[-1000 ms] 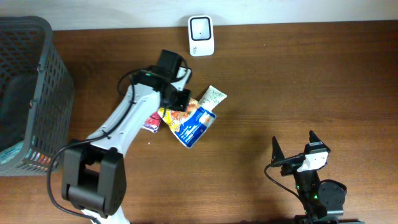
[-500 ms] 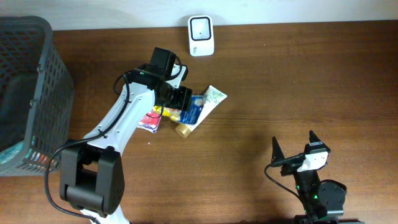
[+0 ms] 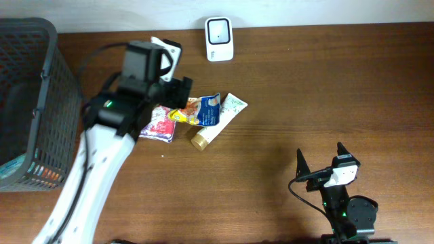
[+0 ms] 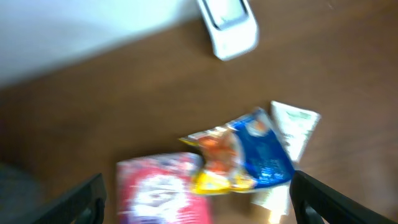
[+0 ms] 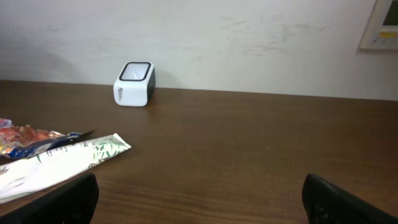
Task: Scan the item barcode
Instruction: 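Lift the blue pouch out and drop it onto the table items, then reach into the basket and grasp the green tissue wipes pack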
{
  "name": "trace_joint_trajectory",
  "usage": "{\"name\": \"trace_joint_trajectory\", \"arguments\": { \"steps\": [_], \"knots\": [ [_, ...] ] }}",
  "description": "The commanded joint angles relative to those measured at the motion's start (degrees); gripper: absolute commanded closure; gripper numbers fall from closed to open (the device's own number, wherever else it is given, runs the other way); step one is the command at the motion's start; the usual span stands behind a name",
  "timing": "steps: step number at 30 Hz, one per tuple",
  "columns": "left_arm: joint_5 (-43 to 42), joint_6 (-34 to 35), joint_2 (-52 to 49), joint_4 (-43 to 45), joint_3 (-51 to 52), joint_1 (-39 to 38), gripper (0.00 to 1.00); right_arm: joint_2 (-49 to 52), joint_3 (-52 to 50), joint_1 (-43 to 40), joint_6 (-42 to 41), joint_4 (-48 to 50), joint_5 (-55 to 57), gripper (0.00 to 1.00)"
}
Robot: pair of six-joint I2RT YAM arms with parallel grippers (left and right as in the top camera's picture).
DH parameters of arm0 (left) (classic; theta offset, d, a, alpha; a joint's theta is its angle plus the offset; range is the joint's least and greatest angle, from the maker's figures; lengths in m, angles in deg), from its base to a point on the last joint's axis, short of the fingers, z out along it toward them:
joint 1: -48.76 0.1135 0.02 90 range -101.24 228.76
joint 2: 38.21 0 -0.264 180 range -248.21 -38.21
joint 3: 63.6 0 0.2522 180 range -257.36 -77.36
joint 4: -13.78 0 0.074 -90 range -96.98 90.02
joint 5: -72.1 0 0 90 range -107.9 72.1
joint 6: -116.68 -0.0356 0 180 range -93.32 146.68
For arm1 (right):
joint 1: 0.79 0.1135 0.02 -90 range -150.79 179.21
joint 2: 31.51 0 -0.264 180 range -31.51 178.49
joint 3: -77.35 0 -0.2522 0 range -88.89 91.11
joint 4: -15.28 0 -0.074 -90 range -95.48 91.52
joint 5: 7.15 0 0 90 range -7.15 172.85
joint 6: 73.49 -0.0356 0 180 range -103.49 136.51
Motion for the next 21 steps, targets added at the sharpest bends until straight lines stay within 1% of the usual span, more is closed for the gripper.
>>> {"name": "trace_joint_trajectory", "arguments": {
  "steps": [1,3,4,6,8,12,14,17,21],
  "knots": [
    [19.06,-6.21,6.47,-1.14,-0.68,0.72,0.07,-0.37,-0.46,0.33,-0.44,-0.07,0.24,0.01],
    [23.71,-5.95,10.19,-1.14,-0.68,2.36,0.03,-0.37,-0.46,0.33,-0.44,-0.07,0.24,0.01],
    [26.01,-4.52,12.28,-1.11,-0.68,3.76,0.00,-0.37,-0.46,0.33,-0.44,-0.09,0.24,0.01],
    [27.87,-3.32,16.20,-1.16,-0.68,7.67,0.00,-0.37,-0.46,0.33,-0.44,-0.07,0.24,0.01],
    [27.82,-1.55,18.75,-1.16,-0.68,11.56,0.01,-0.37,-0.46,0.33,-0.44,-0.07,0.24,0.01],
    [27.78,6.60,21.55,-3.96,-0.72,21.05,0.00,-0.37,-0.46,0.33,-0.44,-0.07,0.24,0.01],
    [27.74,8.13,21.44,-5.18,-0.72,24.20,0.00,-0.37,-0.46,0.33,-0.44,-0.07,0.24,0.01],
    [24.68,8.57,20.35,-5.88,-1.29,28.96,0.01,-0.37,-0.46,0.33,-0.44,-0.07,0.24,0.01],
    [16.17,8.70,15.50,-9.73,-7.52,38.10,0.00,-0.37,-0.46,0.33,-0.44,-0.07,0.24,0.01]
  ]
}}
